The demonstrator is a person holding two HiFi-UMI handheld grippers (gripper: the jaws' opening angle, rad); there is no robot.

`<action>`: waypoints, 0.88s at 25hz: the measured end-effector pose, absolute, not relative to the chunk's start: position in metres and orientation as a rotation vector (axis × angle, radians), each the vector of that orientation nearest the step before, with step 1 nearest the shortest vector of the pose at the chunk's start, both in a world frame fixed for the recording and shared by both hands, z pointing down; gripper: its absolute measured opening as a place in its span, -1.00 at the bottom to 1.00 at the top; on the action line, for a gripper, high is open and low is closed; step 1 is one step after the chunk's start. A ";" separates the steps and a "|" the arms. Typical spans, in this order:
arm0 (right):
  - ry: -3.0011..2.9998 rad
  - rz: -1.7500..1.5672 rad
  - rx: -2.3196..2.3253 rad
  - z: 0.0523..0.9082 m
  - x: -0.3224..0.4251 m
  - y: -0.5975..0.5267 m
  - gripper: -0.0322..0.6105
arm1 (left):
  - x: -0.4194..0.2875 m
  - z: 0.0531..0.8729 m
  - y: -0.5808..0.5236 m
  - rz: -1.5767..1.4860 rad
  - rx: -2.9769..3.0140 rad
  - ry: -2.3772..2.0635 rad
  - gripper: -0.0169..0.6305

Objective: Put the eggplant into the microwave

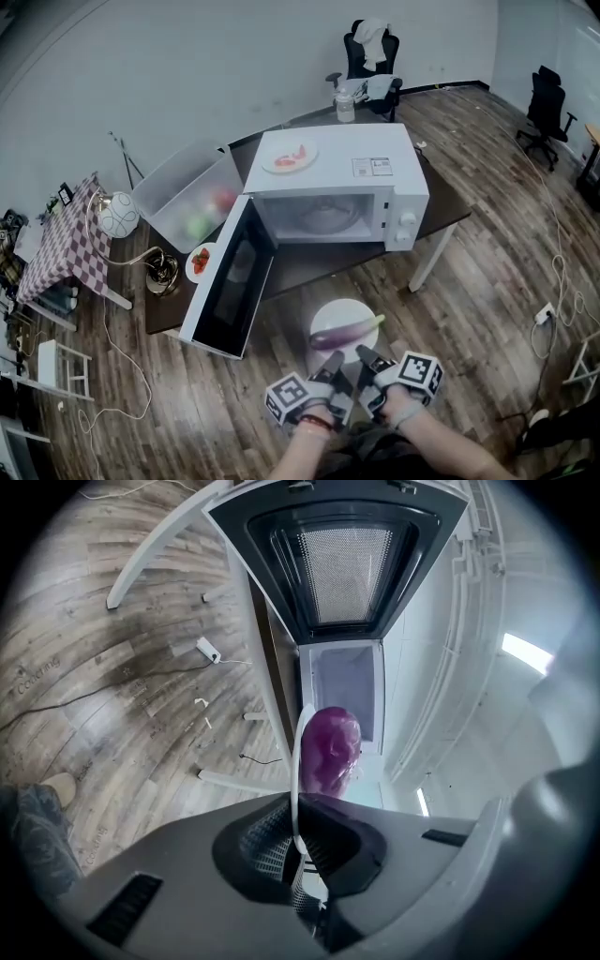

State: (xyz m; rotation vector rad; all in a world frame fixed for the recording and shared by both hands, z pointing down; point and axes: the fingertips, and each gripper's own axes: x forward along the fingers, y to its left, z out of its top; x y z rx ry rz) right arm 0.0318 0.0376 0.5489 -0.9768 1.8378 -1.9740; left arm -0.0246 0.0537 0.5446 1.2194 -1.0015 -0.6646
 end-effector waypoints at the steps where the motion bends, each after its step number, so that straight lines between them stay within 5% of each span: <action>1: 1.841 -1.974 -0.978 0.549 0.032 0.034 -0.86 | -0.025 0.545 0.050 -0.667 1.219 -1.001 -0.91; 22: 1.868 -1.988 -0.957 0.553 0.022 -0.005 -0.86 | -0.034 0.549 0.012 -0.688 1.215 -1.017 -0.91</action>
